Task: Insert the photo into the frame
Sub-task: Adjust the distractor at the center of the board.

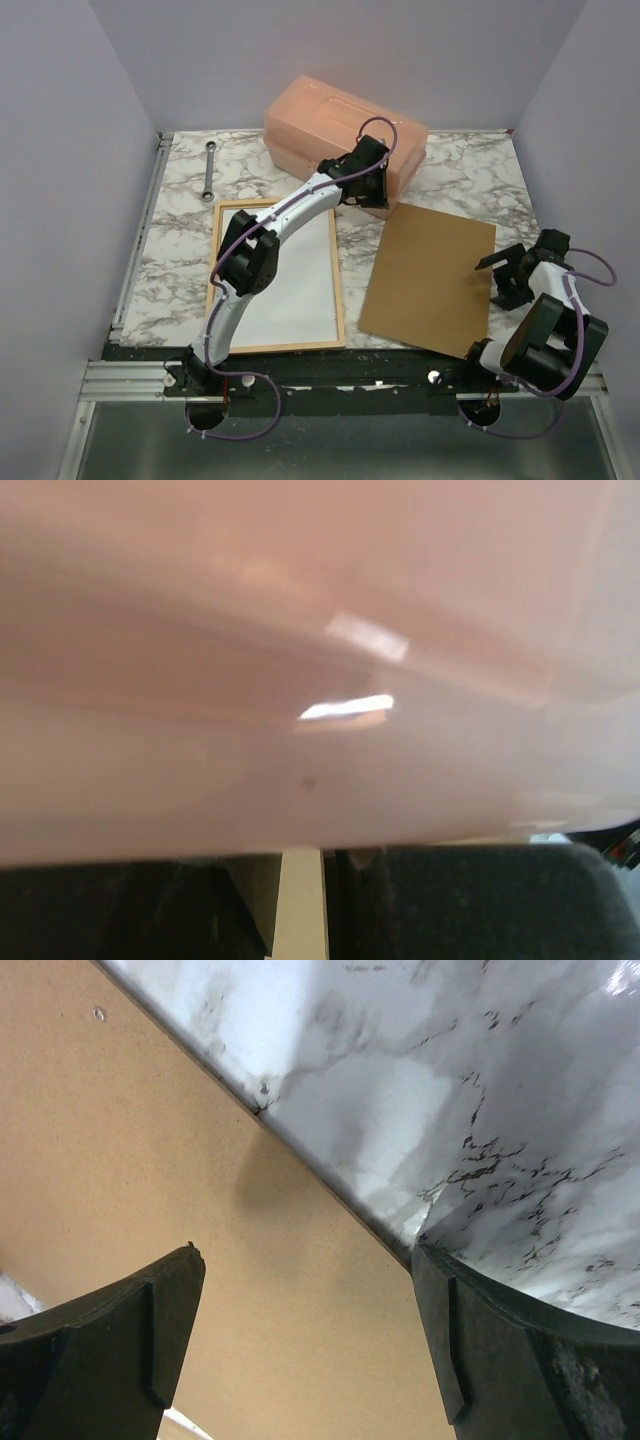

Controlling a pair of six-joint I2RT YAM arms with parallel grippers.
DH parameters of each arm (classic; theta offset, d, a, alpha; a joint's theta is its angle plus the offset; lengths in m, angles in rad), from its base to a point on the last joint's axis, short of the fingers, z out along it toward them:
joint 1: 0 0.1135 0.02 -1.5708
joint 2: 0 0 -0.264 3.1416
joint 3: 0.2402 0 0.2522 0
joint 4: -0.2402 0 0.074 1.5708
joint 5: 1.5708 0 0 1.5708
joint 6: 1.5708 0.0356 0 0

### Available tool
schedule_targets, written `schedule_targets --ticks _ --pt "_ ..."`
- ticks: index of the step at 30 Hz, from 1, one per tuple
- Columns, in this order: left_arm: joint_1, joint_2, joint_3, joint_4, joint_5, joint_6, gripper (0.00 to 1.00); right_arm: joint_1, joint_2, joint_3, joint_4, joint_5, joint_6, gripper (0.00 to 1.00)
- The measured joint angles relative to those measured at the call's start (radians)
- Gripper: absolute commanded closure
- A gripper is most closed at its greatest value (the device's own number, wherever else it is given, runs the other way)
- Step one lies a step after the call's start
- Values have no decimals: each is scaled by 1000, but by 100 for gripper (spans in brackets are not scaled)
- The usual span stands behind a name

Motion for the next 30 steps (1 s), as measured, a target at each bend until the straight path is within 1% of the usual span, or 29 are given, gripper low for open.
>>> schedule_targets --ticks 2,5,7,10,14,15,19,24,26,30 --pt "3 38 65 -5 0 -3 75 1 2 0 -6 -13 1 8" --pt "14 104 171 -14 1 -16 64 3 3 0 -19 -41 4 7" --pt "22 138 211 -5 1 -23 50 7 6 0 -29 -56 8 8" --pt "37 175 237 34 7 -32 25 9 10 0 -41 -76 10 8" --pt "47 205 270 73 18 -64 3 9 13 0 -53 -93 13 8" --pt "48 212 277 85 22 -74 1 9 13 0 -54 -95 13 8" --pt "53 240 296 146 54 -114 2 9 13 0 -64 -101 13 8" --pt "65 270 328 214 144 -158 1 9 13 0 -69 -102 12 8" --pt "71 265 301 242 182 -158 1 9 13 0 -69 -102 12 8" --pt "79 161 113 307 211 -134 2 9 13 0 -72 -103 12 8"
